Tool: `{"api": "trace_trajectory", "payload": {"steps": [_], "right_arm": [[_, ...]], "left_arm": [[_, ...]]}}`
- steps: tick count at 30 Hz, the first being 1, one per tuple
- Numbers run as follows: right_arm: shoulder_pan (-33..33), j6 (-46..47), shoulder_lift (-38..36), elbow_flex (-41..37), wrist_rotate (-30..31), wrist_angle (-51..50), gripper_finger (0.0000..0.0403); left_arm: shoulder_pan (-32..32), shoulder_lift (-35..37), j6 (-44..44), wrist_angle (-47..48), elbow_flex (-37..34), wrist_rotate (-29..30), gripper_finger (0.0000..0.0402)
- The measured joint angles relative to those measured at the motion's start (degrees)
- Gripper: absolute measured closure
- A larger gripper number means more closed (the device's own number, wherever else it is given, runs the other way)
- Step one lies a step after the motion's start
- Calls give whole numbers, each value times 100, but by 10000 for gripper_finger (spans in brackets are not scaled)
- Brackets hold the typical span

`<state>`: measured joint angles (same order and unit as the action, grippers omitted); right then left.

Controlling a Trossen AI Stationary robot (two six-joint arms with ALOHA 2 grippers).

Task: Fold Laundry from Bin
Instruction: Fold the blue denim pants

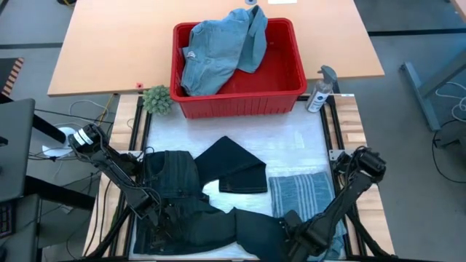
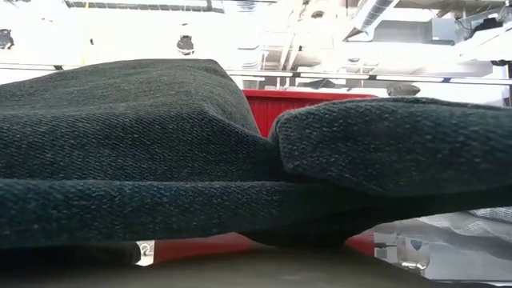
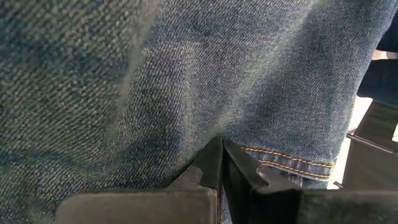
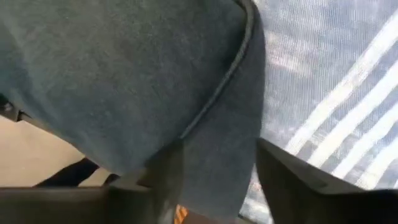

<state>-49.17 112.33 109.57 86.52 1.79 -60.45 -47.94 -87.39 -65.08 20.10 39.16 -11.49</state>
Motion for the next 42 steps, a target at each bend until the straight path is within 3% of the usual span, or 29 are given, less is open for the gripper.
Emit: {"api": "trace_trajectory", "payload": {"steps": [6,12,19,22,26,28,33,38,42], "right_arm": [[149,172,40,0,252,-150,146],[217,142,90,0,271,-253,153],[304,-253,474,-2,-107,47,181],[361,-269,501,-2,-386,40,220],[368,-301,468,157,-402,-328,341],[364,-494,458,358,-397,-579,377],[368,-896,447,1066,-479,-1484,377],[295,-1086,387,2553,-427,-2930,377],[243,-1064,92,3177,-242,-2949,377]], "left_arm": [[0,2,82,-2,2,42,401],[-2,4,85,-4,4,93,401],[-1,4,87,-15,4,123,401],[0,7,143,-19,4,132,401],[0,7,190,-22,7,173,401],[0,7,190,-28,7,188,401],[0,9,190,-28,7,232,401],[0,11,190,-11,7,234,401],[4,11,192,-9,7,241,401]]}}
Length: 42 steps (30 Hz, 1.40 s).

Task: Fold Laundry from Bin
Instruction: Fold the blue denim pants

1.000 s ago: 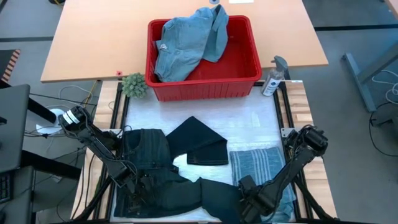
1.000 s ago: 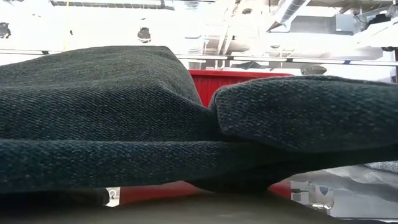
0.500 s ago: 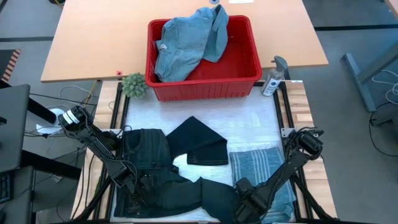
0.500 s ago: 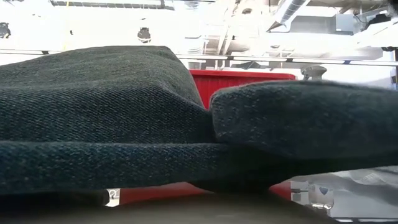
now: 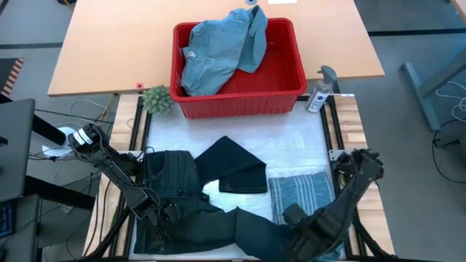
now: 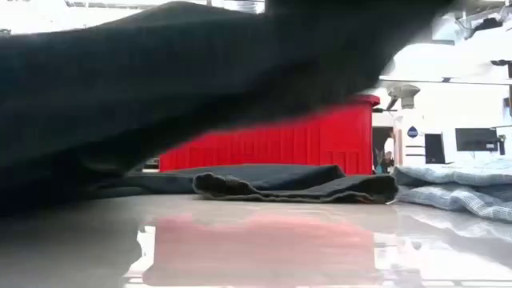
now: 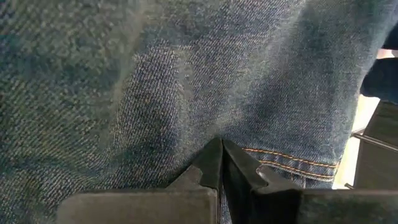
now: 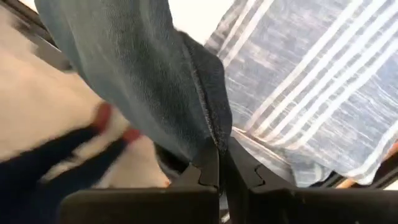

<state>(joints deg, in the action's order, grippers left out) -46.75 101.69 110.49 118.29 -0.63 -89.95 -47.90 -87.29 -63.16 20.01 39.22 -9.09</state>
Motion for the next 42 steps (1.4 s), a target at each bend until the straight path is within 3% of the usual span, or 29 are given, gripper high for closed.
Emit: {"api": "trace_trajectory", "payload": {"steps": [3,7,13,15,21,24,26,29,37,42], "right_arm": [[-10,288,-237,66,-65,-4,377],[-149,610,-395,54,664,-7,377],[-195,496,-904,54,1118,-5,377],[-230,494,-1135,54,1612,-5,377],[-229,182,-1821,58,3916,-14,377],[-109,-185,-2017,56,4726,0,377],[22,-491,-2142,54,4918,8,377],[328,-866,-2231,45,4586,-2,377],[837,-1159,-2228,-445,2217,-23,377],[825,-1161,-2477,-650,1205,-1,377]], "left_arm": [[1,0,36,7,2,27,401],[-40,0,7,16,4,57,401],[-244,0,-6,52,4,-69,401],[-363,-1,-80,179,9,-135,401],[-556,7,-271,595,13,-502,401],[-590,4,-409,595,13,-459,401],[-590,4,-486,595,13,-454,401],[-593,4,-617,591,11,-424,401],[-608,2,-824,555,4,-309,401],[-609,1,-801,553,2,-252,401]]}}
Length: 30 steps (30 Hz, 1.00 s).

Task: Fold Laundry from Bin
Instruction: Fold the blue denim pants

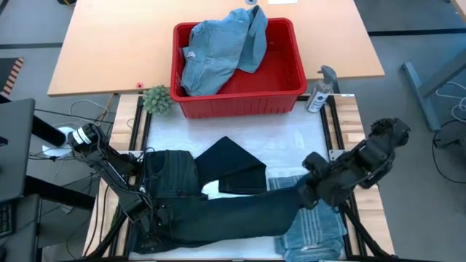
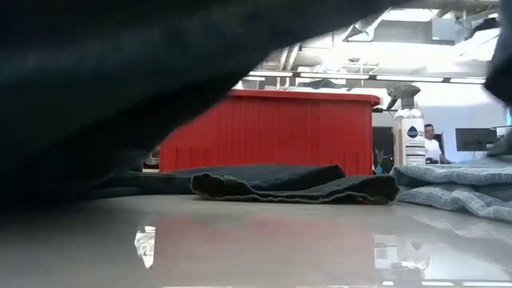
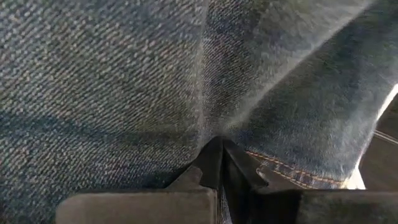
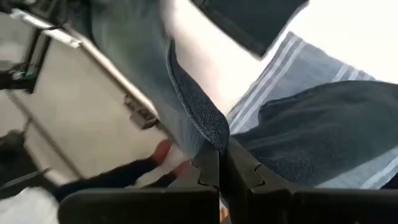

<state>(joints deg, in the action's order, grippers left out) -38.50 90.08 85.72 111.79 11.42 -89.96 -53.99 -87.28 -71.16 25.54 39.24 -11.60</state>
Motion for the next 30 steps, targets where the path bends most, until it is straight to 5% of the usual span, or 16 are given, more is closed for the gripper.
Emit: {"api": "trace_trajectory", "payload": {"steps": [6,9,21,30], "right_arm": [[193,-181,-543,-9,-48,32,377],[271,-67,-734,-9,-593,31,377],[-789,779,-433,-11,-2092,566,370],[-342,-226,-435,-292,-1730,73,365]], "left_arm": [[1,-1,-18,-36,2,182,401],[10,1,-126,-61,2,311,401],[8,-10,-387,-369,-4,847,401],[1,-7,-470,-365,-4,932,401]]}}
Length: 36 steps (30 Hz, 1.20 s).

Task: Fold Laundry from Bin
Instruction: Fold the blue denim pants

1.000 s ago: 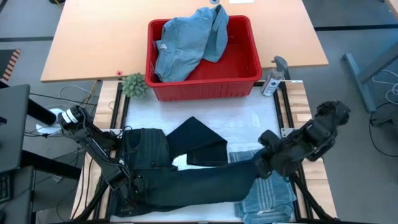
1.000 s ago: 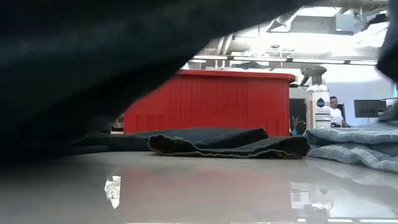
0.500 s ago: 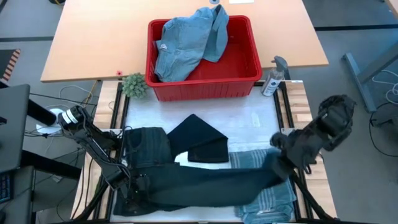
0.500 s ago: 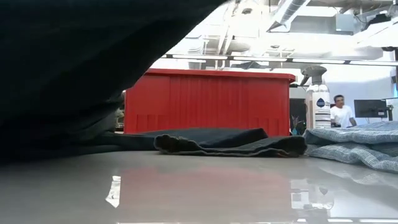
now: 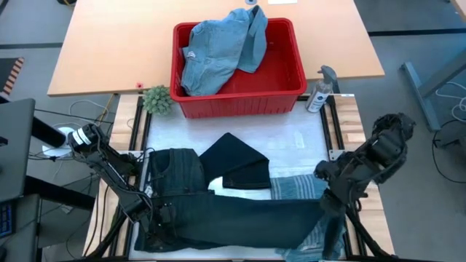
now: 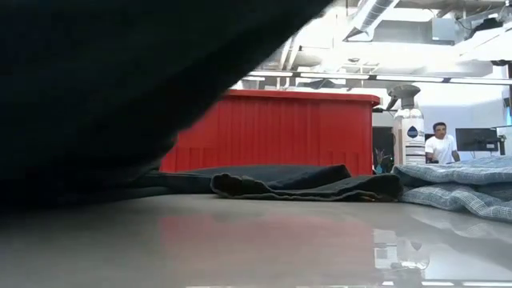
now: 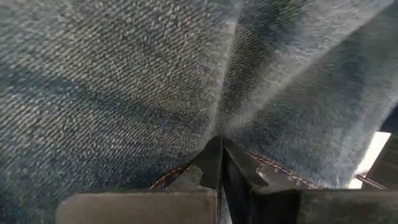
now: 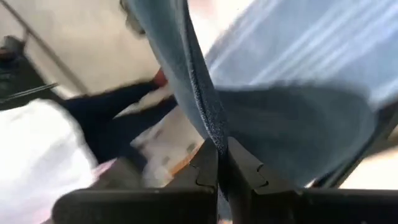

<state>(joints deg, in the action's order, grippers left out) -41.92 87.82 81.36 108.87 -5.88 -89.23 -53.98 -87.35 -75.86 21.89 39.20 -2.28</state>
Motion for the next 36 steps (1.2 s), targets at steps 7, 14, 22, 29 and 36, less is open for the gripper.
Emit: {"api": "trace_trajectory", "payload": {"steps": [7,14,22,29,36], "right_arm": [[623,-1246,24,-855,636,-82,342],[868,-2106,-2,-1437,284,-92,279],[938,-1970,-235,-1437,-207,58,226],[57,-465,49,-1426,481,117,226],[-841,-2140,1317,-1437,696,403,231]], "left_arm": [[9,2,-50,40,0,-228,401],[9,2,-144,38,0,-297,401],[6,2,-354,24,0,-233,401],[-4,4,-443,17,0,26,402],[-5,4,-167,14,1,68,401]]}}
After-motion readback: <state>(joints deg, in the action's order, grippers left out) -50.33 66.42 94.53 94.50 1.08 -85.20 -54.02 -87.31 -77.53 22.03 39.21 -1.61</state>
